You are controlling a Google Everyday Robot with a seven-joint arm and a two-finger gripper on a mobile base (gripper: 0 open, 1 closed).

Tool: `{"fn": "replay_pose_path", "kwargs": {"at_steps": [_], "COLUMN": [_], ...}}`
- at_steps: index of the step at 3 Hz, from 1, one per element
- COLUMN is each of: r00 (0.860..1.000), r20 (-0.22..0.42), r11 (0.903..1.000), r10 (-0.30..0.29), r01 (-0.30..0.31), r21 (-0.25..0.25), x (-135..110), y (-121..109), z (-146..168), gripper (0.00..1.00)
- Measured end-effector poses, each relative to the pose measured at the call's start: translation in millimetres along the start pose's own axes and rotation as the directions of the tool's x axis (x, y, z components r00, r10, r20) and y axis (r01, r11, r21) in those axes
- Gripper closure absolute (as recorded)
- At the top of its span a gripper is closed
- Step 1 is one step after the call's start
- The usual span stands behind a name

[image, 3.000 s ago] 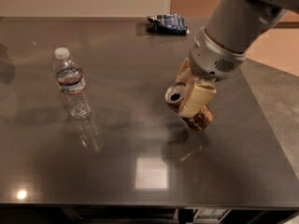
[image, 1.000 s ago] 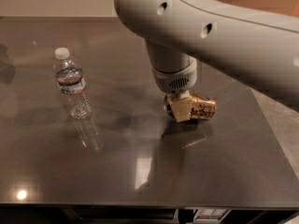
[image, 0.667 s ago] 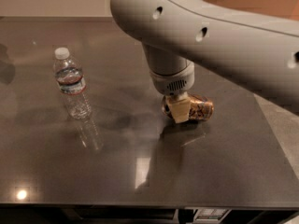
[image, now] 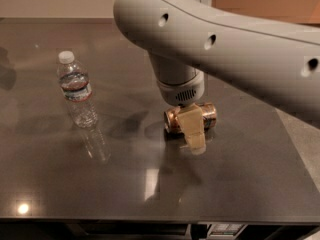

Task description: Knock orange can over

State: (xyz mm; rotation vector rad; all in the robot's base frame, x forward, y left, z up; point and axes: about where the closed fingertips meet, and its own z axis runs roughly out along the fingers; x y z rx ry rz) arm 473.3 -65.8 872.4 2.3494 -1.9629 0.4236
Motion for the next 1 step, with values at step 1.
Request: {"fn": "replay_pose_path", "kwargs": {"at_steps": [1], "r00": [1.000], "r20": [0.000], "r11": [1.0000], "r10": [0.000], "r01": [0.000], "r21": [0.000], "x": [0.0], "y": [0.0], "z": [0.0], "gripper": [0.00]}}
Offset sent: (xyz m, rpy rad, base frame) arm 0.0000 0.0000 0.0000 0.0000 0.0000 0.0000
